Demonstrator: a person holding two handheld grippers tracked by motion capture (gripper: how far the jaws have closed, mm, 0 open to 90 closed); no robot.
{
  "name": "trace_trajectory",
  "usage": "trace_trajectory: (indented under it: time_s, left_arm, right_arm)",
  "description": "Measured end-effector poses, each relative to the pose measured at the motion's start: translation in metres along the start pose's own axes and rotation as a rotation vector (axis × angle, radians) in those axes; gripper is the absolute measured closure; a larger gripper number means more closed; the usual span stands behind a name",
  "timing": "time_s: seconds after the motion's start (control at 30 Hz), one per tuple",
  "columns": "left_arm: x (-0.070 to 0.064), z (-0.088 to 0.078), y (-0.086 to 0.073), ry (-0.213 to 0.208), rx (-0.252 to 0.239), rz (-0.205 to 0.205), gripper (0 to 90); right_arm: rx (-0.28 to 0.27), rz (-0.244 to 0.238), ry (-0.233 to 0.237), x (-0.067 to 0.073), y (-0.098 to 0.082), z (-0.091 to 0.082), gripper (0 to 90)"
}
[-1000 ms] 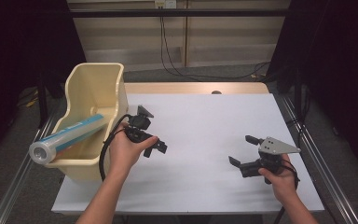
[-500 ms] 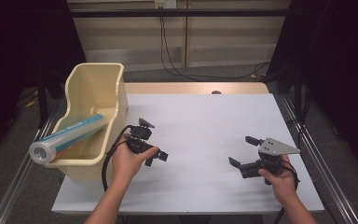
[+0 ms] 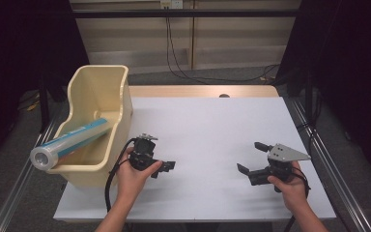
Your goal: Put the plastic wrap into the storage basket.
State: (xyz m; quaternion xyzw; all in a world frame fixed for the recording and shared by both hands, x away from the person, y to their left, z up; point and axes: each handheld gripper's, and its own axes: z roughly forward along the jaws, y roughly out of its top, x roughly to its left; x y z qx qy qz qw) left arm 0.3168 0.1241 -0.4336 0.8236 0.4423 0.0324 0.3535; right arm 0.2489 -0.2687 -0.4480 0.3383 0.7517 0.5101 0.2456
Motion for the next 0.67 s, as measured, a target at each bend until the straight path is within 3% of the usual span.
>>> trace_trajectory:
  time_s: [0.2, 0.3, 0.4, 0.53, 0.67]
  left_arm:
    - [-0.001, 0.001, -0.013, 0.022, -0.141, 0.067, 4.6]
    - [-0.005, -0.001, -0.015, 0.039, -0.204, 0.13, 3.7]
    - [-0.007, -0.005, -0.019, 0.065, -0.305, 0.203, 3.3]
    - [-0.009, -0.008, -0.021, 0.063, -0.364, 0.227, 3.0]
    - [-0.008, -0.009, -0.022, 0.06, -0.394, 0.217, 3.0]
  right_arm:
    - [0.001, 0.009, -0.007, -0.001, -0.001, -0.001, 1.1]
    - [0.001, 0.015, -0.011, 0.0, -0.001, -0.002, 1.1]
    - [-0.002, 0.013, -0.008, 0.0, -0.001, -0.002, 1.1]
    - [-0.003, 0.019, -0.01, -0.001, -0.002, -0.003, 1.1]
    - [0.002, 0.019, -0.012, 0.0, -0.003, -0.003, 1.0]
